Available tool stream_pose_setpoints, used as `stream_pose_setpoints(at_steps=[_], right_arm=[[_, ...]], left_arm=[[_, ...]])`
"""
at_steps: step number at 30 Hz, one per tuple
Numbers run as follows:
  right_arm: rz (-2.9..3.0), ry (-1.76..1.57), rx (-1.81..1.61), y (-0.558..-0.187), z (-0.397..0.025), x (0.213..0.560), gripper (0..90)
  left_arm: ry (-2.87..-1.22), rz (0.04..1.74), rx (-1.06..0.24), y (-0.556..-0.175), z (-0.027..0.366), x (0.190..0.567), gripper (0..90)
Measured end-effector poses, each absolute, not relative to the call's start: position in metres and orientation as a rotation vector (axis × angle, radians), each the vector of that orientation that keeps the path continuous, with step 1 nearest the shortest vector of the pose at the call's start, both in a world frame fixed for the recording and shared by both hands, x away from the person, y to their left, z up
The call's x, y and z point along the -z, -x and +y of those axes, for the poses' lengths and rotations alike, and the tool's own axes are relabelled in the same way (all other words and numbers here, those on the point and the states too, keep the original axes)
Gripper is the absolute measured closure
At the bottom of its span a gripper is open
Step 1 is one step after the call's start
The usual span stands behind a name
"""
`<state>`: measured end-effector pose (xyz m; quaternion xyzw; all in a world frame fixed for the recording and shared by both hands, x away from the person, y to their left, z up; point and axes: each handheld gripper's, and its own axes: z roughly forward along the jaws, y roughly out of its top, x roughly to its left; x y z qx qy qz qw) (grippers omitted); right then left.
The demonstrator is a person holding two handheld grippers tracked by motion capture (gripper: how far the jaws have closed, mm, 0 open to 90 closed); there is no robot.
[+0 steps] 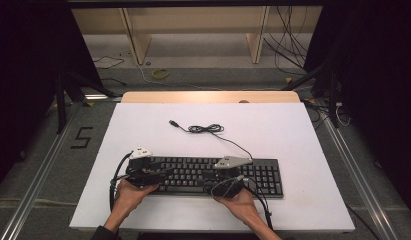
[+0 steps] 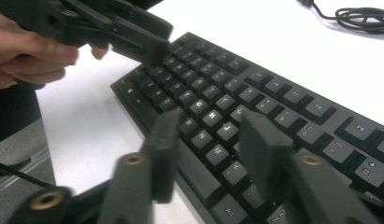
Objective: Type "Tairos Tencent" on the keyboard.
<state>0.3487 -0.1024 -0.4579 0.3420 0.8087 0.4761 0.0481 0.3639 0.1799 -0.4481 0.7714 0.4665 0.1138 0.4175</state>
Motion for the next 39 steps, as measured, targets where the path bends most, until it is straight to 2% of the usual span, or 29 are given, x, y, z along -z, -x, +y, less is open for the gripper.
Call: stream_pose_setpoints(at_steps=[6,13,23,39], right_arm=[[2.482,-1.061,-1.412,-0.353,-0.097,0.462,78.3],[2.521,-1.038,-1.366,-0.355,-0.084,0.466,90.0],[2.564,-1.033,-1.285,-0.362,-0.062,0.473,90.0],[2.575,-1.034,-1.22,-0.365,-0.057,0.48,90.0]], left_arm=[[-1.899,1.165,-0.287,-0.359,0.183,0.447,37.9],[-1.881,1.152,-0.293,-0.353,0.188,0.447,34.5],[-1.866,1.146,-0.298,-0.347,0.191,0.448,30.5],[-1.848,1.147,-0.306,-0.343,0.193,0.448,27.7]])
